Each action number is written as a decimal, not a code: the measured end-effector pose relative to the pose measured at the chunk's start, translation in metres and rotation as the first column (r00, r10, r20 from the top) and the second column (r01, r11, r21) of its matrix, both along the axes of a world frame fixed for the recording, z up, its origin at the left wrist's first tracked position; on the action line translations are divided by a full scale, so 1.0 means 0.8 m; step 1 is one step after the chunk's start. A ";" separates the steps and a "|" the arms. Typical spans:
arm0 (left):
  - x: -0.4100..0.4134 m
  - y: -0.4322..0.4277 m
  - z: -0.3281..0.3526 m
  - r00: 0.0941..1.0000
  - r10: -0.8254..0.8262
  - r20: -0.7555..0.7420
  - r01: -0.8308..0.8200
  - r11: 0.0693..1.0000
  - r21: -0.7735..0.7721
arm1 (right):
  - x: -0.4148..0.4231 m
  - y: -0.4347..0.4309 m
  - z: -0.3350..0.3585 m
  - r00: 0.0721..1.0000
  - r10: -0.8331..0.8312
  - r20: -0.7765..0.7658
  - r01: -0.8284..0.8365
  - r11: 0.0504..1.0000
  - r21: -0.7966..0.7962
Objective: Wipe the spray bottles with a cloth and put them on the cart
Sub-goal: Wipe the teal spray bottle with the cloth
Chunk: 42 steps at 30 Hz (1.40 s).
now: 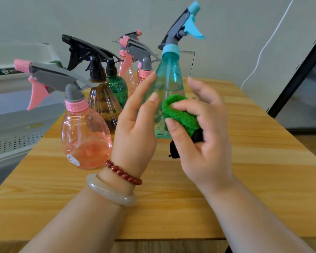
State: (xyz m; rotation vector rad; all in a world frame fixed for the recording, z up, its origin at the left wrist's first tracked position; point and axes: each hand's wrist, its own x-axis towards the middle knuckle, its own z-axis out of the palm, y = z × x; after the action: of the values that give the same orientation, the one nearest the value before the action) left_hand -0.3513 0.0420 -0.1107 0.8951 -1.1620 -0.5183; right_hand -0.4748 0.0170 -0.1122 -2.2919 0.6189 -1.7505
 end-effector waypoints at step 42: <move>-0.001 -0.007 -0.016 0.973 0.114 0.201 -0.109 0.993 -0.035 | 0.007 0.000 0.003 0.951 0.099 0.294 -0.195 0.928 0.317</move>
State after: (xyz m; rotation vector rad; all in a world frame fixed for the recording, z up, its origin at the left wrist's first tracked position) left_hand -0.3524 0.0366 -0.1235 1.0039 -1.2910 -0.3267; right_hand -0.4694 0.0172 -0.1097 -1.7768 0.6205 -1.6909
